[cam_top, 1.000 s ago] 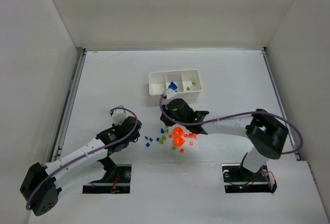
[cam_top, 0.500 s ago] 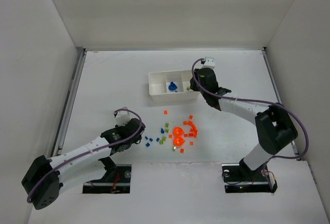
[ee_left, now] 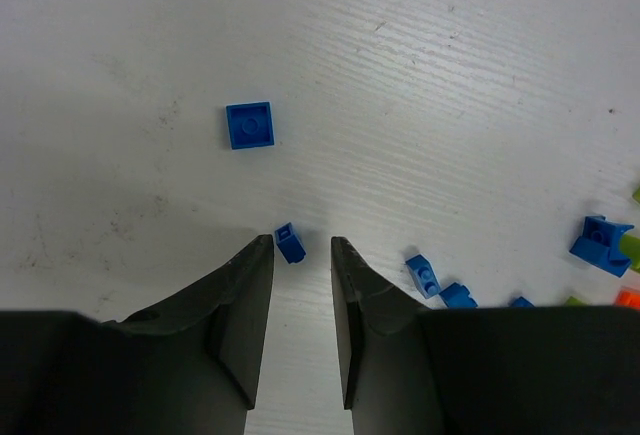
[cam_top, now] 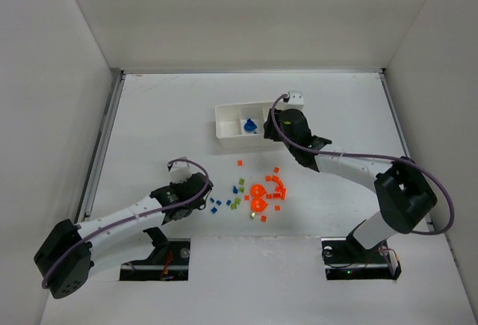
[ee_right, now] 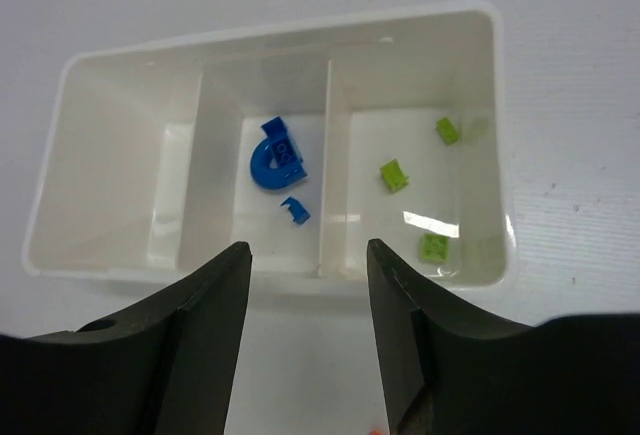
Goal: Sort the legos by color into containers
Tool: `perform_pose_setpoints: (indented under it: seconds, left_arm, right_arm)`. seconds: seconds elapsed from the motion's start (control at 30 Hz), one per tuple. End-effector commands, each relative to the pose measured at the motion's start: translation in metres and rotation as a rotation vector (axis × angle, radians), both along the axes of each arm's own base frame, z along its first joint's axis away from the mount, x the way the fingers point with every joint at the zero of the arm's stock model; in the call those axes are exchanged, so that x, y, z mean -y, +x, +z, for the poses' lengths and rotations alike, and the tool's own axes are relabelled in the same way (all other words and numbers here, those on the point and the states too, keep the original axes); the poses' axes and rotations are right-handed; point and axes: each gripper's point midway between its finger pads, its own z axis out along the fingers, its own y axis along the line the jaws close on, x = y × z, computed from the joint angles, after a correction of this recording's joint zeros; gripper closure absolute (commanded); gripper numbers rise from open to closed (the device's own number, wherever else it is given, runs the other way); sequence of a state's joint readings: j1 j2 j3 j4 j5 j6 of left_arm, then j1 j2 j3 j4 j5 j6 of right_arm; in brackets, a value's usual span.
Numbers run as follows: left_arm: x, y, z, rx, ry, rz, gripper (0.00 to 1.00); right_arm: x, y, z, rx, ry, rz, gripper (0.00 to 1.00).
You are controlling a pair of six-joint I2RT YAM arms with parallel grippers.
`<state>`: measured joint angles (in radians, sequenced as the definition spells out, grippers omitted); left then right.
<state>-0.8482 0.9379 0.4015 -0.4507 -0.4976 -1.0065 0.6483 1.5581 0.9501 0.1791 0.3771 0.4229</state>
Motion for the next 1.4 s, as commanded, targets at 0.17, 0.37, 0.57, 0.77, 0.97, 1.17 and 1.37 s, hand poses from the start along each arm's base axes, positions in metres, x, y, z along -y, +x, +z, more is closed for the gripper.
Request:
perform_pose_setpoints:
  seconds: [0.17,0.37,0.57,0.77,0.97,1.17,1.37]
  left_arm:
    - [-0.001,0.008,-0.005,0.04,0.006,0.029,0.79]
    - [0.0,0.012,-0.003,0.071,0.022,0.022,0.93]
    - [0.024,0.032,0.036,0.162,-0.006,-0.03,0.96]
    - [0.088,0.107,0.128,0.41,-0.125,-0.109,0.95]
    - [0.159,0.201,0.188,0.567,-0.161,-0.223,0.92]
    - [0.196,0.266,0.145,0.482,-0.188,-0.261,0.91]
    - [0.213,0.287,0.133,0.465,-0.231,-0.273,0.71]
  right_arm:
    - [-0.015,-0.059,-0.007,0.001,0.033,0.088,0.46]
    - [-0.006,-0.079,-0.019,-0.02,0.045,0.092,0.46]
    - [0.007,-0.093,-0.021,-0.015,0.063,0.088,0.46]
    - [0.014,-0.104,-0.033,-0.038,0.083,0.074,0.48]
    - [0.025,-0.112,-0.028,-0.028,0.112,0.051,0.48]
    - [0.01,-0.125,-0.021,-0.025,0.125,0.099,0.5]
    - [0.008,-0.131,-0.022,-0.037,0.114,0.115,0.49]
